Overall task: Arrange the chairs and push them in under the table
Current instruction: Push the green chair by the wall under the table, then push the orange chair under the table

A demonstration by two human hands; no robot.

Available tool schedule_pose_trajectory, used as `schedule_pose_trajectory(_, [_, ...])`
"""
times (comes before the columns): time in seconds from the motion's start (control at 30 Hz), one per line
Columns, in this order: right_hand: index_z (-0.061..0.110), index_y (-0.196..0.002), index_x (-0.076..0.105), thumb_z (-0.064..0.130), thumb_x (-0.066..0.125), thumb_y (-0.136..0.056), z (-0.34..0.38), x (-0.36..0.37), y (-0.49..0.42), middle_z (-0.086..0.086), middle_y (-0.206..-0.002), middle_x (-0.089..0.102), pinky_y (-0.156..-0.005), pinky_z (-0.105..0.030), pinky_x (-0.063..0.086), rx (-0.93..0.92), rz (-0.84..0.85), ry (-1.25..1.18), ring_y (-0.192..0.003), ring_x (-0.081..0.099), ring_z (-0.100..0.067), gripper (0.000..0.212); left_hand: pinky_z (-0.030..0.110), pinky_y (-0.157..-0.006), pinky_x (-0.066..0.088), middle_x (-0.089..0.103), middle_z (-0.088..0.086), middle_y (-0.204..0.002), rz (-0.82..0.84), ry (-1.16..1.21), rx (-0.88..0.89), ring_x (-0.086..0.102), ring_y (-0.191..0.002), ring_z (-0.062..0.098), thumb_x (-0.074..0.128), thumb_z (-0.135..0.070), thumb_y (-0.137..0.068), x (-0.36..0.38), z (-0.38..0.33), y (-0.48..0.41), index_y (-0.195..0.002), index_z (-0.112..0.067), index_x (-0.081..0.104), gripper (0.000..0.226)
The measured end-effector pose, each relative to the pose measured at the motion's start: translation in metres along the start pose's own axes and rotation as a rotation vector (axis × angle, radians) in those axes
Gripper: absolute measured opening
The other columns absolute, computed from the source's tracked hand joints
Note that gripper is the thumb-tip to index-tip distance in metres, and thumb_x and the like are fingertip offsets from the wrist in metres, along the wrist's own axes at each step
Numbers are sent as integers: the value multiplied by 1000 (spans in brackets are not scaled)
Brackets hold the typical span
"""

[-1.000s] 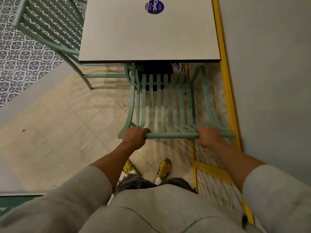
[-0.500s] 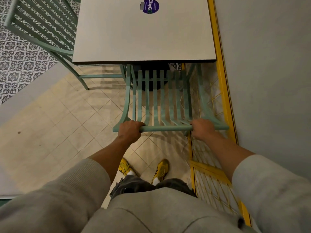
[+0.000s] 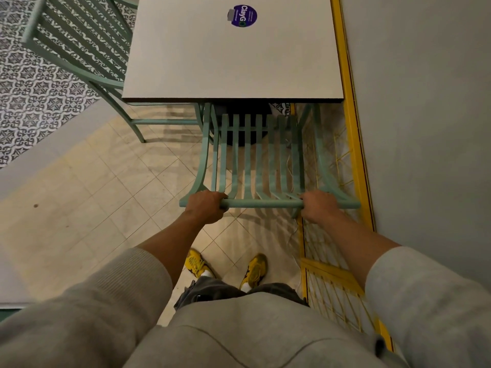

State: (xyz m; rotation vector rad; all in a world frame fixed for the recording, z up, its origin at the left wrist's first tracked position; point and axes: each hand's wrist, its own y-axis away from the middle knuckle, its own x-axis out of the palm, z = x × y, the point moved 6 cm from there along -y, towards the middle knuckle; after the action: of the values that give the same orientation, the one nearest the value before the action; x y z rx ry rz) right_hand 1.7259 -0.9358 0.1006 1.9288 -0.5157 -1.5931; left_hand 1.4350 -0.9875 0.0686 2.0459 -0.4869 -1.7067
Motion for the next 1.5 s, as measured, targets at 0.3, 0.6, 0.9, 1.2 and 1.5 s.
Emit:
schedule_pose_trajectory(0.3, [15, -133, 69, 40, 69, -98, 7, -2, 4, -11, -128, 70, -103, -47, 57, -53, 82, 1, -117, 69, -31, 42, 42, -96, 58, 71, 4, -119, 34, -55, 8, 68, -108, 22, 63, -56, -101, -1, -3, 5, -146, -26, 57, 55])
schedule_pose_trajectory(0.6, [14, -166, 38, 82, 57, -92, 88, -36, 4, -14, -166, 47, -121, -46, 44, -388, 157, 65, -148, 49, -34, 103, 50, -117, 39, 51, 2, -159, -32, 14, -37, 46, -143, 27, 64, -79, -87, -25, 51, 46, -161, -26, 39, 94])
schedule_pose_trajectory(0.9, [16, -170, 30, 84, 53, -93, 253, -73, 10, -10, -174, 36, -126, -47, 37, -638, 144, 215, -157, 39, -34, 105, 52, -121, 33, 40, 5, -168, -29, 140, -318, 36, -154, 30, 50, -88, -87, -7, 210, 125, -166, -21, 30, 105])
schedule_pose_trajectory(1.2, [13, -170, 29, 80, 53, -96, 428, -77, 5, -13, -174, 36, -128, -45, 35, -659, 180, 333, -157, 38, -34, 102, 51, -118, 34, 55, 6, -156, 33, 284, -469, 47, -145, 31, 41, -87, -92, 5, 379, 166, -165, -21, 33, 98])
schedule_pose_trajectory(1.5, [13, -169, 32, 75, 54, -99, 630, -109, 7, -12, -171, 40, -125, -47, 38, -728, 77, 237, -155, 41, -34, 96, 49, -116, 34, 57, 5, -155, 42, 300, -522, 49, -144, 31, 40, -88, -91, -21, 537, 195, -163, -23, 38, 97])
